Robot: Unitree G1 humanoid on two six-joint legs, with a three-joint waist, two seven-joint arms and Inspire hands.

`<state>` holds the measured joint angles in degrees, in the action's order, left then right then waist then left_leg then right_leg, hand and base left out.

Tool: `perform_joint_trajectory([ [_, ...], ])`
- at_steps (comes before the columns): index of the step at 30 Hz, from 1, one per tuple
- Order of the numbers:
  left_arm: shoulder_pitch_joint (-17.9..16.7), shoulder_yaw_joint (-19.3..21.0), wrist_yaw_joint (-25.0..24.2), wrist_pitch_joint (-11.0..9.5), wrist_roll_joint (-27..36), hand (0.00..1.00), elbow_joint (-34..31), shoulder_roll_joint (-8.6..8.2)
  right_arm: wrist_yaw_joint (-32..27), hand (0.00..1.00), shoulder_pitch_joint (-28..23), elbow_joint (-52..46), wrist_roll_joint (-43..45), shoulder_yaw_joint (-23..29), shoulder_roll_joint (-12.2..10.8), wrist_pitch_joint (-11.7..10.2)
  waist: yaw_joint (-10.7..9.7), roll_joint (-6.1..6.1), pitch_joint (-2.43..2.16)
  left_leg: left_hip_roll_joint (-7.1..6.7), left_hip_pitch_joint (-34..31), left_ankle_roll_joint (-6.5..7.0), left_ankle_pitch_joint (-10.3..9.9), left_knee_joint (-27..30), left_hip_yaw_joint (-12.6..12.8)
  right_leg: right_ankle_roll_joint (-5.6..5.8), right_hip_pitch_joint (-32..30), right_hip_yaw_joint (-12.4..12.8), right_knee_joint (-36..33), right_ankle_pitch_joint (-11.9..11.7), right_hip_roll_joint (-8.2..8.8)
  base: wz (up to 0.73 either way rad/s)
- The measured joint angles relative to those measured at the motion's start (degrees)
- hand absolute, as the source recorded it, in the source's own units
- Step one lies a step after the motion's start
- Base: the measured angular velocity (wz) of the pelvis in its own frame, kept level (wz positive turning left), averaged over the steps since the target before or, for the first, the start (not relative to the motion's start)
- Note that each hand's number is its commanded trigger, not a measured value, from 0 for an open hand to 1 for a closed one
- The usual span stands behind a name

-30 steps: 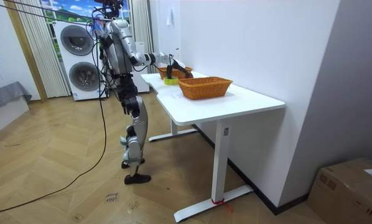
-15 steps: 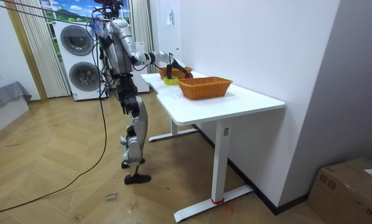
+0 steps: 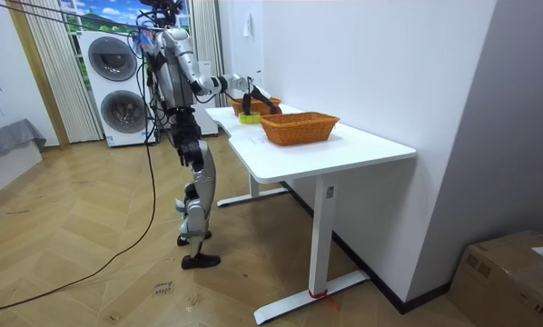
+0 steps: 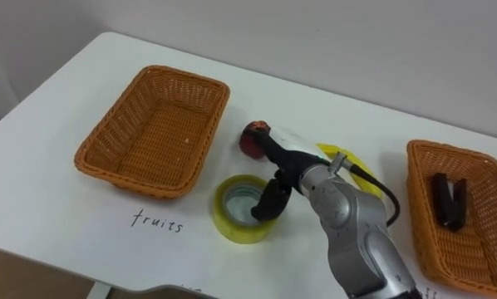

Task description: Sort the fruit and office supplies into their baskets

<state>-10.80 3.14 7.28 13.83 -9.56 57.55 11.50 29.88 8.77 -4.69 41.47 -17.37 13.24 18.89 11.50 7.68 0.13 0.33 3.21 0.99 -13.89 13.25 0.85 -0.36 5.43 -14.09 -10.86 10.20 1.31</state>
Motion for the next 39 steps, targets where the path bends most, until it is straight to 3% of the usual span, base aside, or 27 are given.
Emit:
perform_joint_trajectory([
  [17, 0.5, 0.0, 0.0, -0.1, 0.0, 0.0, 2.2, 0.7, 1.5, 0.0, 0.3, -0.3, -0.4, -1.3, 0.3, 0.0, 0.1, 0.36, 0.07, 0.29, 0.5, -0.14, 0.1, -0.5, 0.6, -0.08, -0.1, 1.1, 0.2, 0.0, -0.38, -0.03],
  [18, 0.5, 0.0, 0.0, -0.1, 0.0, 0.0, 2.1, 0.7, 1.5, 0.21, 0.3, -0.3, -0.4, -1.4, 0.3, 0.0, 0.2, 0.36, 0.07, 0.3, 0.5, -0.15, 0.1, -0.5, 0.6, -0.09, -0.1, 1.1, 0.2, -0.1, -0.38, 0.0],
  [19, 0.5, 0.0, 0.0, -0.1, 0.0, 0.0, 2.2, 0.71, 1.5, 0.53, 0.3, -0.3, -0.4, -1.5, 0.3, 0.0, 0.2, 0.35, 0.07, 0.33, 0.6, -0.15, 0.1, -0.5, 0.7, -0.1, -0.1, 1.1, 0.1, -0.1, -0.39, 0.0],
  [20, 0.5, 0.0, 0.0, -0.1, 0.0, 0.0, 2.1, 0.72, 1.5, 0.63, 0.3, -0.4, -0.4, -1.6, 0.3, 0.0, 0.2, 0.35, 0.07, 0.33, 0.6, -0.15, 0.1, -0.5, 0.7, -0.11, -0.1, 1.1, 0.1, -0.1, -0.39, 0.0],
  [21, 0.5, 0.0, 0.0, -0.1, 0.0, 0.0, 2.1, 0.73, 1.6, 1.0, 0.3, -0.4, -0.4, -1.6, 0.3, 0.0, 0.2, 0.34, 0.06, 0.33, 0.6, -0.15, 0.1, -0.5, 0.7, -0.12, -0.1, 1.1, 0.1, -0.1, -0.39, 0.0],
  [28, 0.6, 0.0, 0.0, 0.0, 0.0, 0.0, 2.4, 0.82, 3.0, 1.0, 0.7, -0.4, -0.7, -2.3, 0.4, 0.0, 0.2, 0.32, 0.06, 0.36, 1.3, -0.15, 0.1, -0.7, 0.7, -0.13, 0.5, 1.1, 0.1, -0.1, -0.41, 0.0],
  [33, 1.7, 0.0, -0.1, 0.0, 0.0, 0.0, 3.5, 0.99, 7.4, 1.0, 1.8, 4.1, -1.2, -3.2, 0.4, 2.5, 1.5, 0.38, 0.07, 0.37, 1.4, -0.15, 0.1, -0.8, 0.8, -0.13, 0.6, 1.1, 0.1, -0.1, -0.39, 0.0],
  [39, 1.8, 0.0, -0.3, 0.0, 0.0, 0.0, 4.4, 1.13, 8.2, 1.0, 3.4, 4.5, -0.3, -3.7, 0.6, 2.5, 1.6, 0.53, 0.07, 0.38, 1.4, -0.15, 0.1, -1.2, 0.9, -0.12, 0.4, 1.0, 0.2, -0.1, -0.43, 0.0],
])
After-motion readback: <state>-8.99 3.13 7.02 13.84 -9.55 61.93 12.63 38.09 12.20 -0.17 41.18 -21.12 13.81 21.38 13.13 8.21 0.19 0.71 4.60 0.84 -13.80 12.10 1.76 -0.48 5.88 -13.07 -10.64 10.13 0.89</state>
